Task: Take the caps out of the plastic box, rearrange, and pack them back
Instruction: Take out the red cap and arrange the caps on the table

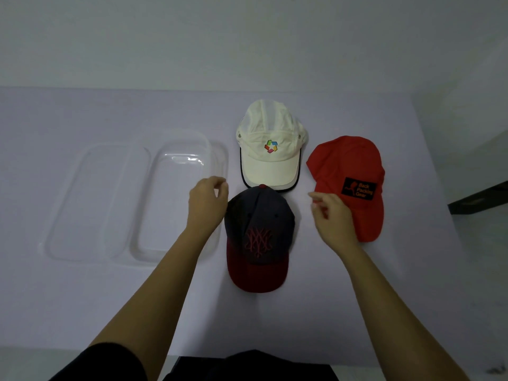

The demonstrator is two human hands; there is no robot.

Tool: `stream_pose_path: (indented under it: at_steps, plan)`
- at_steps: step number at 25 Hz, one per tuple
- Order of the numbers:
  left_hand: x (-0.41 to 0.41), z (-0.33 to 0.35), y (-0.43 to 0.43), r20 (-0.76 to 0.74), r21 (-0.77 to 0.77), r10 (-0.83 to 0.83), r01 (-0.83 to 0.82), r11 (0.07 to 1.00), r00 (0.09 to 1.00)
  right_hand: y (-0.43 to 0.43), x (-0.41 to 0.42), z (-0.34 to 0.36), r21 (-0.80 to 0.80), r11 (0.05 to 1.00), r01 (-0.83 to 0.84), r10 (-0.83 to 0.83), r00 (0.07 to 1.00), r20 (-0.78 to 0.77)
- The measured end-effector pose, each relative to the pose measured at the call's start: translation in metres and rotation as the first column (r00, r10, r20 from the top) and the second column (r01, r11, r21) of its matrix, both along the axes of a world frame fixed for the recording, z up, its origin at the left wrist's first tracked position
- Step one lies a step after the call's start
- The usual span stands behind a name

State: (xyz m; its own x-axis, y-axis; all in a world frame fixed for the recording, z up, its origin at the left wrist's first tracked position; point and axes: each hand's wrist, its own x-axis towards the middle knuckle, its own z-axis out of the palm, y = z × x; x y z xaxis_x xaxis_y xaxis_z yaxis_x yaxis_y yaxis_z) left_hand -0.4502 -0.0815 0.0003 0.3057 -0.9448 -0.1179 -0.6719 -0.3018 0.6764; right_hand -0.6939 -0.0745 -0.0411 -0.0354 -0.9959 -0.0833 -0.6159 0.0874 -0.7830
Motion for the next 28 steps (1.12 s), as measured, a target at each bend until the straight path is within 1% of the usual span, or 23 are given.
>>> stream_pose_path:
  at_steps: [1,2,3,4,5,6,7,8,9,10,12,14,17,20,22,23,25,26,28]
  plan:
    - [-0.005,0.006,0.004,-0.010,-0.065,0.025,-0.025,0.998,1.000,0.010,-0.012,0.002,-0.103,0.994,0.044,-0.049,0.998,-0.046]
    - [-0.015,0.010,0.009,-0.026,-0.112,0.018,-0.021,0.993,0.999,0.020,-0.026,0.000,-0.167,0.983,0.074,-0.092,0.990,-0.103]
    - [-0.029,0.012,0.015,-0.031,-0.148,-0.035,0.030,0.989,0.999,0.029,-0.040,-0.005,-0.185,0.978,0.093,-0.125,0.978,-0.168]
    - [-0.049,0.011,0.021,-0.028,-0.168,-0.138,0.132,0.977,0.990,0.035,-0.054,-0.013,-0.154,0.982,0.110,-0.143,0.963,-0.228]
    - [-0.071,0.006,0.026,-0.030,-0.160,-0.272,0.264,0.951,0.962,0.039,-0.068,-0.023,-0.085,0.989,0.125,-0.144,0.951,-0.274]
    - [-0.093,-0.003,0.030,-0.049,-0.121,-0.402,0.395,0.911,0.914,0.040,-0.080,-0.033,-0.003,0.990,0.144,-0.138,0.943,-0.303]
    - [-0.113,-0.014,0.031,-0.073,-0.044,-0.499,0.497,0.866,0.863,0.039,-0.089,-0.041,0.076,0.984,0.159,-0.127,0.939,-0.320]
    - [-0.131,-0.027,0.031,-0.093,0.055,-0.561,0.567,0.822,0.823,0.038,-0.096,-0.048,0.129,0.980,0.153,-0.103,0.938,-0.330]
    - [-0.144,-0.041,0.029,-0.107,0.156,-0.592,0.601,0.784,0.799,0.038,-0.100,-0.055,0.152,0.981,0.120,-0.064,0.941,-0.332]
    - [-0.155,-0.054,0.026,-0.104,0.224,-0.606,0.612,0.759,0.789,0.038,-0.102,-0.061,0.161,0.984,0.080,-0.022,0.942,-0.335]
    - [-0.177,-0.073,0.021,-0.037,0.265,-0.616,0.602,0.753,0.787,0.039,-0.103,-0.067,0.172,0.984,0.038,0.025,0.936,-0.351]
    - [-0.195,-0.086,0.017,0.078,0.237,-0.605,0.574,0.783,0.793,0.042,-0.101,-0.067,0.179,0.983,0.034,0.029,0.941,-0.337]
    - [-0.208,-0.094,0.016,0.146,0.221,-0.592,0.557,0.800,0.792,0.047,-0.095,-0.061,0.107,0.994,0.037,-0.003,0.953,-0.302]
    - [-0.204,-0.091,0.022,0.261,0.089,-0.570,0.568,0.818,0.779,0.043,-0.103,-0.052,0.002,0.998,0.062,-0.058,0.954,-0.294]
    - [-0.199,-0.077,0.033,0.246,0.022,-0.591,0.605,0.796,0.768,0.039,-0.114,-0.045,-0.042,0.993,0.110,-0.117,0.958,-0.261]
    - [-0.195,-0.069,0.039,0.207,0.017,-0.619,0.630,0.776,0.757,0.039,-0.116,-0.041,-0.064,0.991,0.118,-0.131,0.958,-0.256]
    - [-0.181,-0.057,0.045,0.189,-0.053,-0.643,0.662,0.748,0.742,0.047,-0.113,-0.032,-0.131,0.985,0.109,-0.142,0.949,-0.280]
    - [-0.174,-0.053,0.044,0.172,-0.081,-0.647,0.665,0.743,0.743,0.053,-0.111,-0.029,-0.188,0.977,0.097,-0.151,0.942,-0.301]
    - [-0.159,-0.041,0.037,0.147,-0.118,-0.616,0.632,0.766,0.774,0.064,-0.107,-0.019,-0.293,0.954,0.060,-0.152,0.941,-0.303]
